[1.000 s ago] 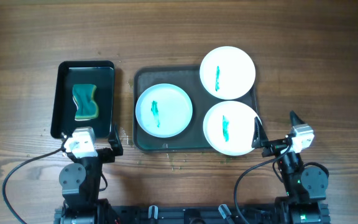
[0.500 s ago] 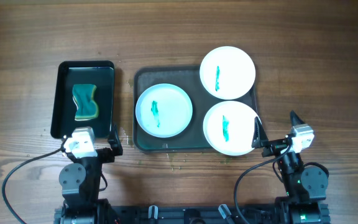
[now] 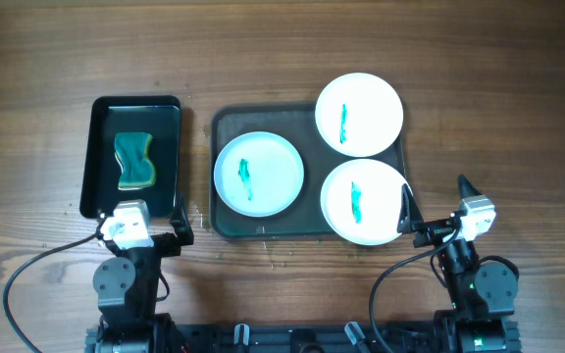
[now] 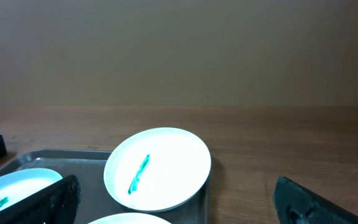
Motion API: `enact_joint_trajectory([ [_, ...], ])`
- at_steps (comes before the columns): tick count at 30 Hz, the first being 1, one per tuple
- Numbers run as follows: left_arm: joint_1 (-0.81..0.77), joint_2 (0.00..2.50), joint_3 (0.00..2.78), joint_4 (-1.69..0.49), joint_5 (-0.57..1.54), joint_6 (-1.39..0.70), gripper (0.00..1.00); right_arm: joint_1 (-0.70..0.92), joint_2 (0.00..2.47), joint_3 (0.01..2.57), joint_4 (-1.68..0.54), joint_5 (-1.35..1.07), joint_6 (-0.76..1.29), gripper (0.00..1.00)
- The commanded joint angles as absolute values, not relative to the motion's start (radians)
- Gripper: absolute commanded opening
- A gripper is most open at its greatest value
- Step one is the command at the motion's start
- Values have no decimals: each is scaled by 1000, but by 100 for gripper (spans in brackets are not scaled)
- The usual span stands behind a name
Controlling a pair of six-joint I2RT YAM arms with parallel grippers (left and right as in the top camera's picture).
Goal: Clean dirty plates on tray and stack at the side
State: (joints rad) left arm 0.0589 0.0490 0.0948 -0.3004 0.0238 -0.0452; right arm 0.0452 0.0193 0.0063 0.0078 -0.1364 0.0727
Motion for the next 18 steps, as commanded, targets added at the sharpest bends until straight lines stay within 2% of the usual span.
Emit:
enact_joint_trajectory([
  [1,56,52,97,-311,10,-30,100,49,4,5,10,-123,55,100],
  [18,56,53,111,-259,10,-30,100,49,28,25,4,-157,52,100],
])
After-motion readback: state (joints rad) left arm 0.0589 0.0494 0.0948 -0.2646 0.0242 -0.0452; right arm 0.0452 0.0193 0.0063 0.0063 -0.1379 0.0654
